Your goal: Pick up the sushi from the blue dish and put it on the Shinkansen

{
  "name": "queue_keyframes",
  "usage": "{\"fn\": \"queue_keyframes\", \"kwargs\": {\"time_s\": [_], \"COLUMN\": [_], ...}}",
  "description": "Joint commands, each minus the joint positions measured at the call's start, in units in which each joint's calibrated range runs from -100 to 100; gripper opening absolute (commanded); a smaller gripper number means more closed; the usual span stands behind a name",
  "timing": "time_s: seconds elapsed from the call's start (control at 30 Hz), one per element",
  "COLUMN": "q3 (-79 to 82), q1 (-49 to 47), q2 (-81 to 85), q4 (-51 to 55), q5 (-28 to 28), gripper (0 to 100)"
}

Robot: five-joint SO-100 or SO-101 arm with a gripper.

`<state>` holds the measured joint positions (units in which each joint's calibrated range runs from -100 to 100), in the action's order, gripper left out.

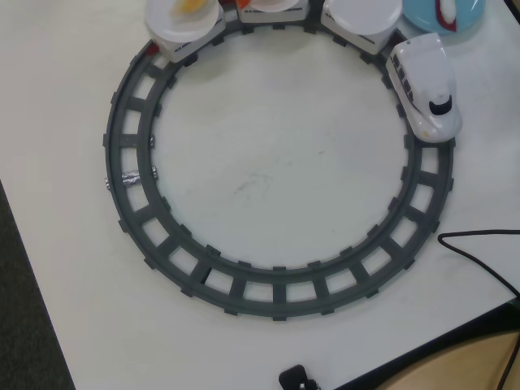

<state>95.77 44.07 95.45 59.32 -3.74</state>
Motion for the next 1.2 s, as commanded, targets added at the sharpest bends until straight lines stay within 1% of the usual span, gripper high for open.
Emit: {"fn": "queue_keyframes", "kwargs": {"time_s": [0.0, 0.37, 0.43, 0.53, 0.6, 0.73, 0.8, 0.93, 1.07, 1.17], "q3": [0.4, 0.5, -0.9, -6.4, -8.4, -16.1, -22.2, -33.9, -46.1, -57.1], "q1": [0.1, 0.3, 1.0, 3.0, 4.2, 3.6, 0.3, -8.4, -9.0, -6.3], "q2": [3.4, 3.4, 3.4, 2.5, 1.5, -3.3, -6.6, -17.4, -35.5, -51.3], "q4": [2.1, 1.5, 1.4, 2.3, 2.5, 1.8, 1.8, 0.5, -1.2, -1.3], "q5": [0.2, 0.2, 2.0, 7.4, 8.4, 9.3, 9.5, 11.8, 11.5, 11.4], "gripper": [38, 38, 38, 38, 38, 38, 38, 38, 38, 38]}}
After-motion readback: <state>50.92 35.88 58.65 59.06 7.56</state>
